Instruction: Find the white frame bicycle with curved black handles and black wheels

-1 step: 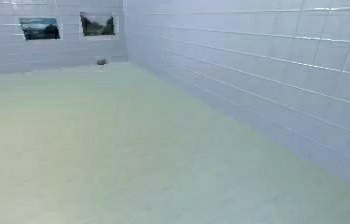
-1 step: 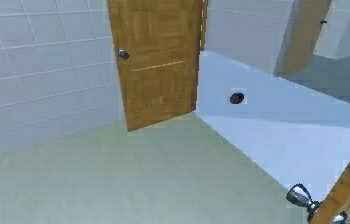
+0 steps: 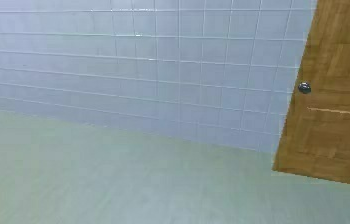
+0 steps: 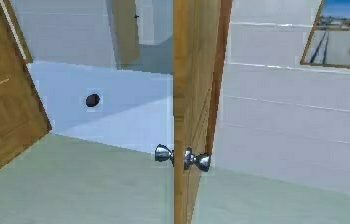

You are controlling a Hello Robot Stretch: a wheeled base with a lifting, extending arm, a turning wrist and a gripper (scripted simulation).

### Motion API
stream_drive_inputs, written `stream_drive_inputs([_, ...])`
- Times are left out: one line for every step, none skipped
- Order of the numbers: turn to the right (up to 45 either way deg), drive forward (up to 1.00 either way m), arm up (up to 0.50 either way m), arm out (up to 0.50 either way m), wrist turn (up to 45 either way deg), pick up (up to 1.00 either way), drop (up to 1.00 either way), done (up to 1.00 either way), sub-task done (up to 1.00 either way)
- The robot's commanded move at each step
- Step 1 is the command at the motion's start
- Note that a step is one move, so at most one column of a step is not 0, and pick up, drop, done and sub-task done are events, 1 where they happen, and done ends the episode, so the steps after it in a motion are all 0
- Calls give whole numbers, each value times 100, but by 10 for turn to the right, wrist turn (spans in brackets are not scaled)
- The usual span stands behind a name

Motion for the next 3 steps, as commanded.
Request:
stream_drive_inputs([180, 0, 0, 0, 0, 0, 0, 0, 0])
stream_drive_inputs([0, 40, 0, 0, 0, 0, 0, 0, 0])
stream_drive_inputs([390, 0, 0, 0, 0, 0, 0, 0, 0])
